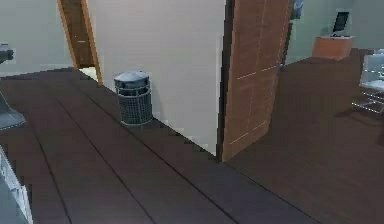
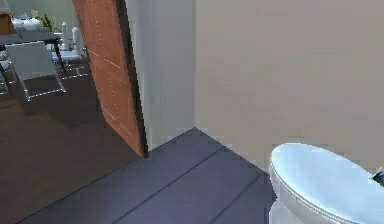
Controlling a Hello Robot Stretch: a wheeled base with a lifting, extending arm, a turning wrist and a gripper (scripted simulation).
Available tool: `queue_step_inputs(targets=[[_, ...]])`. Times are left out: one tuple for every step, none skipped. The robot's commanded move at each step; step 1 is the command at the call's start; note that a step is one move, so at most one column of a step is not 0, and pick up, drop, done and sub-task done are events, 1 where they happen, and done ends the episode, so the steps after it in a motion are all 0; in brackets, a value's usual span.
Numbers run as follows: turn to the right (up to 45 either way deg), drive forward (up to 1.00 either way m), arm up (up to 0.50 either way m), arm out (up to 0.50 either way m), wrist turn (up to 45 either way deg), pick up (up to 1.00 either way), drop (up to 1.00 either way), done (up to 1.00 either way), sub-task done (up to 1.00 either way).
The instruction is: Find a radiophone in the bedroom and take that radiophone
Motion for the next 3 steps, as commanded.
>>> queue_step_inputs(targets=[[0.0, 0.5, 0.0, 0.0, 0.0, 0.0, 0.0, 0.0, 0.0], [-36.0, 0.0, 0.0, 0.0, 0.0, 0.0, 0.0, 0.0, 0.0], [0.0, 1.0, 0.0, 0.0, 0.0, 0.0, 0.0, 0.0, 0.0]])
